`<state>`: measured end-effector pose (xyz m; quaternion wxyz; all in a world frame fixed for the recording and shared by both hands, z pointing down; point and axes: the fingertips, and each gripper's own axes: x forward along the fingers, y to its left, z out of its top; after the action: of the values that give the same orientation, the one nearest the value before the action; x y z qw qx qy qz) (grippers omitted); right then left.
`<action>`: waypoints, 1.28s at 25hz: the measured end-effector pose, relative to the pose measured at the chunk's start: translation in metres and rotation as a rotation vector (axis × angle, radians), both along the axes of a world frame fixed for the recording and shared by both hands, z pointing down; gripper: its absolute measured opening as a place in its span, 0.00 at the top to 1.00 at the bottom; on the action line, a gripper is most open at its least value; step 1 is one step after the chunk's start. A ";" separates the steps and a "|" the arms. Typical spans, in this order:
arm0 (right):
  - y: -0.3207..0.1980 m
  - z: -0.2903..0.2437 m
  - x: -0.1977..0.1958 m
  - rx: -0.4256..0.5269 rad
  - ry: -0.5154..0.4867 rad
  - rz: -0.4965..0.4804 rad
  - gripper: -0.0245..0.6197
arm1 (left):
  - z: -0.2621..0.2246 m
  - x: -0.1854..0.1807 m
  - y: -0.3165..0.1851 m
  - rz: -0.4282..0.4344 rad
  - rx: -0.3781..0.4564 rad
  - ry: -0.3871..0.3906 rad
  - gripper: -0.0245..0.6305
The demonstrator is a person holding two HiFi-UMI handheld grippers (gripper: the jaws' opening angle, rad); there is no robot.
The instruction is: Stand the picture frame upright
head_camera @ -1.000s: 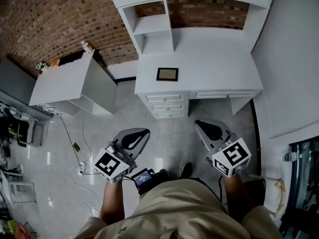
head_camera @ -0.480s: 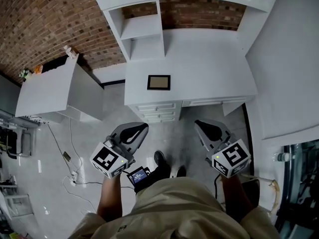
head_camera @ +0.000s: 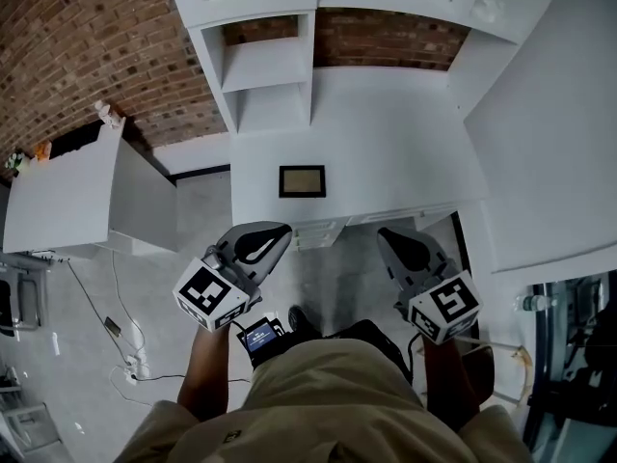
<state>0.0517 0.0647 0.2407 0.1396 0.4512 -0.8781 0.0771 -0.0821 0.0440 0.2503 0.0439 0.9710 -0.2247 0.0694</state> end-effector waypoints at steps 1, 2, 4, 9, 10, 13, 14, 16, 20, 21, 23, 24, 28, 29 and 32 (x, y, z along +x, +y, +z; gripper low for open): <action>-0.006 0.002 -0.005 -0.006 0.001 0.004 0.96 | 0.001 -0.004 -0.007 0.006 -0.003 0.001 0.95; -0.011 0.003 -0.009 -0.013 0.002 0.006 0.96 | 0.001 -0.008 -0.013 0.008 -0.006 0.003 0.95; -0.023 0.004 -0.015 -0.019 0.005 0.006 0.96 | 0.003 -0.014 -0.026 0.006 -0.015 0.006 0.95; -0.056 0.012 -0.020 -0.034 0.001 0.002 0.96 | 0.014 -0.022 -0.055 -0.008 -0.040 0.000 0.95; -0.062 0.014 -0.020 -0.037 -0.001 -0.004 0.96 | 0.016 -0.023 -0.060 -0.011 -0.044 -0.004 0.95; -0.082 0.023 -0.021 -0.045 -0.011 -0.019 0.96 | 0.024 -0.025 -0.076 -0.032 -0.057 -0.019 0.95; -0.089 0.026 -0.020 -0.049 -0.014 -0.023 0.96 | 0.026 -0.026 -0.082 -0.040 -0.062 -0.025 0.95; -0.104 0.033 -0.019 -0.062 -0.012 -0.034 0.96 | 0.030 -0.027 -0.093 -0.054 -0.072 -0.034 0.95; -0.139 0.049 -0.016 -0.100 -0.004 -0.057 0.95 | 0.045 -0.027 -0.121 -0.089 -0.108 -0.058 0.95; -0.147 0.056 -0.014 -0.114 -0.004 -0.063 0.95 | 0.051 -0.026 -0.129 -0.099 -0.121 -0.064 0.95; -0.165 0.073 -0.011 -0.146 -0.002 -0.075 0.95 | 0.069 -0.024 -0.147 -0.119 -0.154 -0.074 0.95; -0.174 0.083 -0.010 -0.163 -0.001 -0.080 0.95 | 0.079 -0.023 -0.156 -0.129 -0.174 -0.078 0.95; -0.213 0.133 -0.003 -0.240 -0.009 -0.093 0.95 | 0.129 -0.018 -0.191 -0.162 -0.260 -0.116 0.95; -0.222 0.147 -0.002 -0.262 -0.011 -0.097 0.95 | 0.142 -0.017 -0.200 -0.168 -0.281 -0.130 0.95; -0.248 0.191 0.000 -0.332 0.000 -0.111 0.95 | 0.181 -0.013 -0.226 -0.186 -0.346 -0.162 0.95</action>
<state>0.0513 -0.1834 0.4321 0.2161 0.3729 -0.8767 0.2136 -0.0950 -0.1824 0.4313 0.1979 0.9153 -0.3009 0.1804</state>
